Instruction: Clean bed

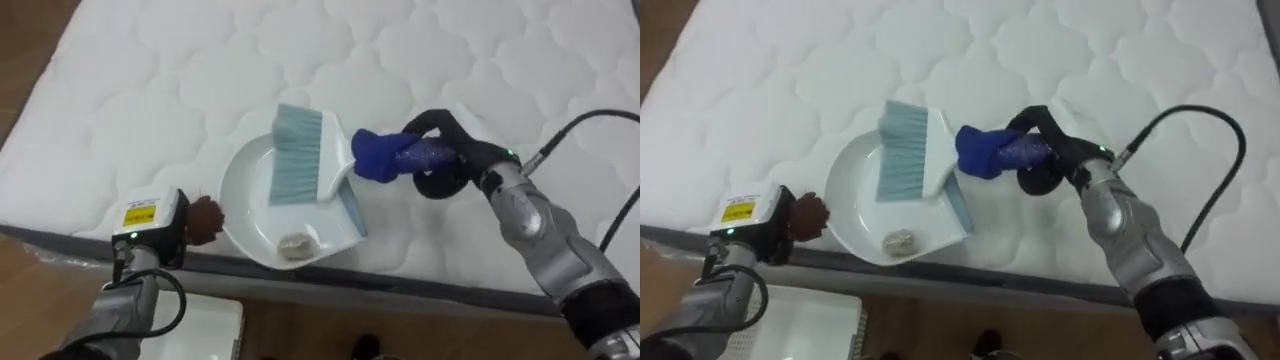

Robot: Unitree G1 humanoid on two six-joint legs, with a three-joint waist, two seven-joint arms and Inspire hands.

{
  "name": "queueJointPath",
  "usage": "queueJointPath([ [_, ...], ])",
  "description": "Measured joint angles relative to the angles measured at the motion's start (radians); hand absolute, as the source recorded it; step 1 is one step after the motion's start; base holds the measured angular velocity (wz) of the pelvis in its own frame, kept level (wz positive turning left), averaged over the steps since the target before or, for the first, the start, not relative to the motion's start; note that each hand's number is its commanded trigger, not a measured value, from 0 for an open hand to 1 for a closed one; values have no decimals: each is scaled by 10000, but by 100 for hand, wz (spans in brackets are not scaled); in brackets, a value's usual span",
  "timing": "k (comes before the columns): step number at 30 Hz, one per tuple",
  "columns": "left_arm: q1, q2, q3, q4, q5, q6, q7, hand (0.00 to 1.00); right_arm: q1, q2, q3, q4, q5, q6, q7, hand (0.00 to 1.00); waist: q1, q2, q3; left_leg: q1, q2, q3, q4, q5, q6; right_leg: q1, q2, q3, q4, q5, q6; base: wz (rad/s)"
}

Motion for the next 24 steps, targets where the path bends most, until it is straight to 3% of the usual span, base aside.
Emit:
queueJointPath([
  [5, 580, -51, 293, -557, 2, -183, -84, 100, 411, 13, -663, -7, 1011, -52, -309, 0, -247, 114, -83, 736, -148, 60, -684, 89, 29, 605, -4, -3, -442, 71, 153, -3],
  [7, 1112, -216, 312, -969, 15, -179, -153, 100, 810, 27, -727, -97, 1458, -52, -635, 0, -266, 156, -140, 1254, -170, 144, -1069, 96, 26, 1000, 97, 133, -667, 36, 261, -6],
  [14, 1599, -470, 469, -1208, 38, -246, -585, 100, 1374, 277, -1230, -776, 2233, -144, -809, 0, -317, 214, -191, 1954, -178, 285, -1589, 103, 12, 1518, 230, 247, -1056, 8, 361, -8],
  [18, 2198, -563, 1060, -1721, 14, -328, -749, 100, 2143, 457, -1832, -1598, 3302, -190, -1027, 0, -399, 218, -228, 2797, -177, 312, -2170, 137, -46, 2313, 410, 245, -1515, -17, 465, 0],
  [22, 2437, -591, 1536, -1749, -58, -330, -845, 100, 2822, 492, -1950, -1813, 3844, -210, -1200, 0, -377, 238, -370, 3397, -175, 314, -2606, 163, -91, 2870, 503, 181, -1832, -35, 527, 0],
  [24, 2787, -594, 1840, -2116, -202, -318, -940, 100, 3267, 576, -1949, -2300, 4203, -190, -1205, 0, -392, 269, -386, 3642, -173, 314, -2774, 173, -104, 3001, 515, 117, -1845, -43, 539, -4],
])
